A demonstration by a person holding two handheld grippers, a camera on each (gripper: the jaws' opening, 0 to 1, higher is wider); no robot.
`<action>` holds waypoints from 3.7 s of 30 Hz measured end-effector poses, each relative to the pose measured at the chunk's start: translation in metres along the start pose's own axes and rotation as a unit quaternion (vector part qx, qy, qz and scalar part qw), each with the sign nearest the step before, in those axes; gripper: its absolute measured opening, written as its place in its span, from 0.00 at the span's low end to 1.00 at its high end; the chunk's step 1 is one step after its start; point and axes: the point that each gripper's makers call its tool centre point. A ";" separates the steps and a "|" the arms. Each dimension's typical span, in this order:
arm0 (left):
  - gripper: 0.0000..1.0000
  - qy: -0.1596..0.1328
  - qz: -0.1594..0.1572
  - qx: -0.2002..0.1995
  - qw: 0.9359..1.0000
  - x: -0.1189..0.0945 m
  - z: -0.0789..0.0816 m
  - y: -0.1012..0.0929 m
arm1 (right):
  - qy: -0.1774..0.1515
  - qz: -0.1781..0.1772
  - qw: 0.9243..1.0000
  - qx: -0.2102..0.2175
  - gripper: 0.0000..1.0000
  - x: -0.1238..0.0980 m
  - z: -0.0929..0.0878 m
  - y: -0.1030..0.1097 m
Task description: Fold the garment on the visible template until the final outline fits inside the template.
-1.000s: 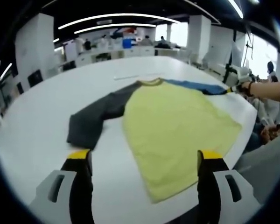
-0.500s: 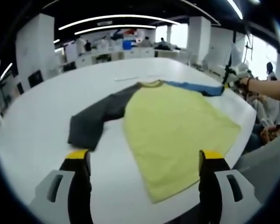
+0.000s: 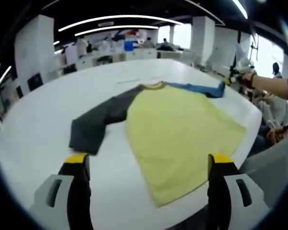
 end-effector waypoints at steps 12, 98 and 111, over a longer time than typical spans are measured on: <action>0.99 0.002 -0.005 -0.001 1.000 -0.001 0.000 -0.001 | -0.011 0.028 0.999 -0.025 0.00 0.005 0.019 0.030; 0.99 -0.014 -0.013 0.007 1.000 -0.003 0.006 -0.003 | -0.033 0.174 0.973 -0.149 0.00 0.035 0.066 0.270; 0.99 -0.019 -0.009 -0.002 1.000 -0.005 0.004 0.000 | -0.051 0.211 0.962 -0.165 0.00 0.024 0.068 0.309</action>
Point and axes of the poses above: the point that each gripper's makers call its tool centre point, and the gripper's own axes: x roughly forward along the fingers, y roughly to its left, z roughly out of its top, and after that the axes turned 14 degrees about y, right-handed
